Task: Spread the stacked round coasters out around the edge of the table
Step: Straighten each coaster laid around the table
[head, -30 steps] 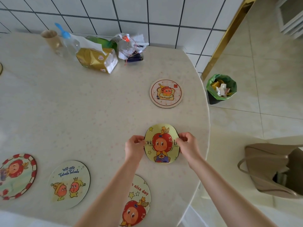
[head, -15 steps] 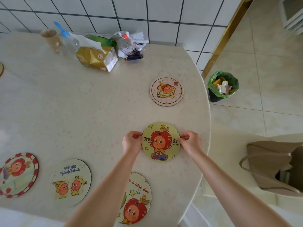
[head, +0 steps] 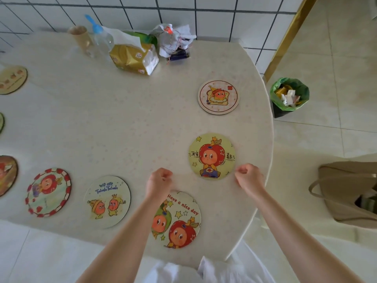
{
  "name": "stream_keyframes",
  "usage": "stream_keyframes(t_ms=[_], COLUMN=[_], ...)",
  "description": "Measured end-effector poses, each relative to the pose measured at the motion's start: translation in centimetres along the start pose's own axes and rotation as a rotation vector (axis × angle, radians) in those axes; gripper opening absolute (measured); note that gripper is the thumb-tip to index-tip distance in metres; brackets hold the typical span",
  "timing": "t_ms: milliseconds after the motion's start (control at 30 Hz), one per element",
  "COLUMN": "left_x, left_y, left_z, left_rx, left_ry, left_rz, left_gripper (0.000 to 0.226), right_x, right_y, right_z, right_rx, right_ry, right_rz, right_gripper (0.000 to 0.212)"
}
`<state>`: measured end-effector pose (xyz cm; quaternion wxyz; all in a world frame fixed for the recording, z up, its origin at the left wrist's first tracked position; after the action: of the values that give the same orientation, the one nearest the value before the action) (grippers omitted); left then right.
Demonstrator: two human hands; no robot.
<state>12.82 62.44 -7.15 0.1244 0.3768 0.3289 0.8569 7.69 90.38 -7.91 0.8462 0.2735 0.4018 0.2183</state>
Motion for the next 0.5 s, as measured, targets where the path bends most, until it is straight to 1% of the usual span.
stream_keyframes(t_ms=[67, 167, 267, 333, 433, 500], left_x=[-2.0, -4.6, -6.4, -7.0, -7.5, -7.6], left_y=[1.1, 2.5, 3.1, 3.4, 3.7, 4.0], left_z=[0.9, 2.2, 3.1, 3.4, 3.9, 4.3], left_rx=[-0.020, -0.039, -0.091, -0.132, -0.199, -0.222], left_ry=[-0.049, -0.108, -0.144, -0.171, -0.182, -0.192], left_rz=[-0.042, -0.068, -0.050, -0.020, 0.007, 0.022], left_gripper=[0.023, 0.020, 0.017, 0.021, 0.030, 0.032], right_x=[0.5, 1.1, 1.9, 2.7, 3.8, 4.5], right_y=[-1.3, -3.6, -5.9, -7.3, -9.1, -10.0], right_z=[2.6, 7.1, 11.1, 13.5, 16.5, 17.9], right_rx=[-0.044, -0.068, -0.079, -0.059, -0.013, 0.015], right_ry=[-0.010, -0.062, -0.185, -0.278, -0.372, -0.476], right_rz=[-0.013, -0.099, -0.219, -0.308, -0.362, -0.447], right_gripper=[0.009, 0.007, 0.011, 0.018, 0.028, 0.027])
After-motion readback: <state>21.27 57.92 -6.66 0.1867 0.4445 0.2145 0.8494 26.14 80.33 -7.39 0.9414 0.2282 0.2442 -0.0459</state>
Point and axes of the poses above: each hand's wrist, its own z-axis away from the middle knuckle, its own y-axis out of the back of the hand, x = y × z, the point moved 3 cm from there along -z, towards the middle knuckle, and after that the axes turned 4 degrees about x, right-handed, at the moved point
